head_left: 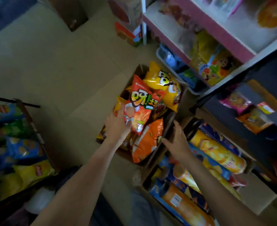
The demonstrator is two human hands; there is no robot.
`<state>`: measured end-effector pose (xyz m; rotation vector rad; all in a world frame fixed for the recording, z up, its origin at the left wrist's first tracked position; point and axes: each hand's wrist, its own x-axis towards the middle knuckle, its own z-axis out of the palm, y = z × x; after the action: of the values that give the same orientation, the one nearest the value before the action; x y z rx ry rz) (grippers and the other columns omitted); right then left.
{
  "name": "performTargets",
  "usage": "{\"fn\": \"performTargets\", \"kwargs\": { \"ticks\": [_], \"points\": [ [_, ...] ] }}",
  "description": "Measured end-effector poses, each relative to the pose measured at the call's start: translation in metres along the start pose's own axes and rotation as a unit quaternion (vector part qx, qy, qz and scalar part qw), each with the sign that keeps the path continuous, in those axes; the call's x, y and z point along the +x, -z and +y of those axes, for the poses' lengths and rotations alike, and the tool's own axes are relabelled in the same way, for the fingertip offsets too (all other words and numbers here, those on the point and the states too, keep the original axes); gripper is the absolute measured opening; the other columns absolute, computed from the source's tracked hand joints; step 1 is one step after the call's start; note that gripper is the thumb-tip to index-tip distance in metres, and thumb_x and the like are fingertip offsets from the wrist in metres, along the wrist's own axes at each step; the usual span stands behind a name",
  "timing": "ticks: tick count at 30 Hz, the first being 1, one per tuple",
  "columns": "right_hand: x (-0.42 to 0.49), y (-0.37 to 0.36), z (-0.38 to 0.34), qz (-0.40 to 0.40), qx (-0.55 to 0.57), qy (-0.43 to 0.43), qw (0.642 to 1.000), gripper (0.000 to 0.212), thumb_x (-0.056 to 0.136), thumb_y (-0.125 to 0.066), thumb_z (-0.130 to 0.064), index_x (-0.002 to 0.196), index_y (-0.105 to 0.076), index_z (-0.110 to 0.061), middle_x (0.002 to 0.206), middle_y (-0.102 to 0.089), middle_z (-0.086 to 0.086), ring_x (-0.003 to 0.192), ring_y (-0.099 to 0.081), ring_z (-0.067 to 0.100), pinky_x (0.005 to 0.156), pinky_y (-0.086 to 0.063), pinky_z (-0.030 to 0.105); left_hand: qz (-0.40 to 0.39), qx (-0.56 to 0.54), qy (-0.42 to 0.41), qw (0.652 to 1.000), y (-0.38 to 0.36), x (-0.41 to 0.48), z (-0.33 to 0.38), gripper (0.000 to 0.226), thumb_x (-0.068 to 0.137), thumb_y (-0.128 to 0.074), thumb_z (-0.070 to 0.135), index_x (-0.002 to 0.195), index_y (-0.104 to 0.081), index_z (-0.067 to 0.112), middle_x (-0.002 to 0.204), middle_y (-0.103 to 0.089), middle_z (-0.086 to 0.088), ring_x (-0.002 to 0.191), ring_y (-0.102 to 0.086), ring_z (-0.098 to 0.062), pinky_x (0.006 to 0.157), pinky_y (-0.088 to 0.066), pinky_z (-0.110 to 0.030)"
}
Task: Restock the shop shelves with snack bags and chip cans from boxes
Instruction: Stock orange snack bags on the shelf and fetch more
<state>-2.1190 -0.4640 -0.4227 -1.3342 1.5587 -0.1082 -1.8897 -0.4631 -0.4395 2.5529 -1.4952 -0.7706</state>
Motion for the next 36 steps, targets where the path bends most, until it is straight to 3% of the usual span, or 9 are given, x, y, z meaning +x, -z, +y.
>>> {"fn": "performTargets", "kwargs": {
  "ticks": [4, 10, 13, 16, 20, 23, 30, 32, 36],
  "points": [
    [0.047, -0.042, -0.023, 0.039, -0.032, -0.007, 0.999, 0.094, 0.088, -0.069, -0.029, 0.154, -0.002, -0.021, 0.157, -0.018, 0.010, 0.143, -0.017, 0.031, 0.115, -0.018, 0.044, -0.053, 0.064, -0.052, 0.995, -0.002, 0.043, -0.019, 0.094, 0.085, -0.063, 0.057, 0.156, -0.006, 0.032, 0.150, -0.031, -0.024, 0.138, -0.029, -0.038, 0.112, -0.028, -0.046],
    [0.077, -0.079, -0.034, 0.075, -0.054, -0.002, 0.996, 0.104, 0.083, -0.074, -0.035, 0.154, 0.001, -0.030, 0.160, -0.004, 0.007, 0.145, -0.007, 0.032, 0.114, -0.017, 0.051, -0.184, 0.003, -0.098, 0.978, -0.010, 0.070, -0.030, 0.116, 0.076, -0.069, 0.063, 0.151, 0.015, 0.037, 0.124, -0.059, -0.012, 0.102, -0.062, -0.032, 0.085, -0.054, -0.046],
    [0.075, -0.084, -0.033, 0.137, -0.015, -0.048, 0.989, 0.097, 0.084, -0.073, -0.030, 0.154, -0.005, -0.023, 0.159, -0.006, 0.008, 0.143, -0.008, 0.030, 0.114, -0.020, 0.050, -0.187, -0.027, -0.119, 0.975, -0.011, 0.067, -0.034, 0.120, 0.070, -0.071, 0.068, 0.154, 0.006, 0.030, 0.121, -0.064, -0.005, 0.095, -0.067, -0.025, 0.082, -0.057, -0.043],
    [0.074, -0.082, -0.025, 0.168, -0.011, -0.109, 0.980, 0.089, 0.087, -0.069, -0.021, 0.153, -0.008, -0.021, 0.158, -0.011, 0.009, 0.142, -0.011, 0.031, 0.113, -0.024, 0.047, -0.198, -0.115, -0.081, 0.970, -0.007, 0.058, -0.048, 0.115, 0.061, -0.071, 0.066, 0.151, -0.005, 0.038, 0.123, -0.059, -0.003, 0.101, -0.064, -0.023, 0.087, -0.055, -0.044],
    [0.079, -0.075, -0.015, 0.107, 0.025, -0.196, 0.975, 0.068, 0.095, -0.060, -0.032, 0.151, -0.024, -0.018, 0.146, -0.042, 0.016, 0.130, -0.043, 0.036, 0.098, -0.042, 0.043, -0.186, -0.257, -0.027, 0.948, 0.004, 0.039, -0.073, 0.110, 0.056, -0.076, 0.061, 0.147, -0.016, 0.046, 0.136, -0.052, 0.008, 0.115, -0.059, -0.013, 0.095, -0.053, -0.041],
    [0.078, -0.074, -0.013, 0.099, 0.006, -0.197, 0.976, 0.059, 0.099, -0.051, -0.029, 0.151, -0.026, -0.019, 0.144, -0.046, 0.016, 0.128, -0.046, 0.036, 0.099, -0.042, 0.042, -0.152, -0.293, 0.009, 0.944, 0.009, 0.021, -0.091, 0.103, 0.057, -0.080, 0.061, 0.143, -0.024, 0.047, 0.132, -0.056, 0.013, 0.112, -0.061, -0.008, 0.092, -0.055, -0.040],
    [0.077, -0.087, -0.014, 0.080, 0.017, -0.175, 0.981, 0.080, 0.095, -0.060, -0.022, 0.154, -0.006, -0.021, 0.150, -0.034, 0.019, 0.129, -0.045, 0.040, 0.095, -0.045, 0.046, -0.031, -0.260, 0.024, 0.965, 0.010, -0.007, -0.111, 0.098, 0.060, -0.081, 0.054, 0.144, -0.034, 0.034, 0.129, -0.058, 0.013, 0.118, -0.058, -0.013, 0.093, -0.053, -0.044],
    [0.077, -0.092, -0.009, 0.084, 0.014, -0.145, 0.986, 0.092, 0.091, -0.065, -0.018, 0.154, 0.003, -0.022, 0.156, -0.021, 0.016, 0.139, -0.033, 0.038, 0.101, -0.042, 0.048, -0.023, -0.250, 0.026, 0.968, 0.008, -0.011, -0.114, 0.100, 0.061, -0.083, 0.054, 0.146, -0.032, 0.034, 0.130, -0.057, 0.013, 0.119, -0.057, -0.014, 0.093, -0.053, -0.046],
    [0.075, -0.098, -0.001, 0.092, -0.050, -0.041, 0.994, 0.116, 0.083, -0.075, -0.018, 0.150, 0.018, -0.031, 0.161, 0.013, 0.006, 0.148, 0.012, 0.024, 0.116, -0.018, 0.049, -0.012, -0.229, 0.028, 0.973, 0.004, -0.019, -0.111, 0.104, 0.060, -0.080, 0.055, 0.148, -0.028, 0.035, 0.134, -0.053, 0.009, 0.125, -0.051, -0.014, 0.096, -0.051, -0.048]
  ]
}}
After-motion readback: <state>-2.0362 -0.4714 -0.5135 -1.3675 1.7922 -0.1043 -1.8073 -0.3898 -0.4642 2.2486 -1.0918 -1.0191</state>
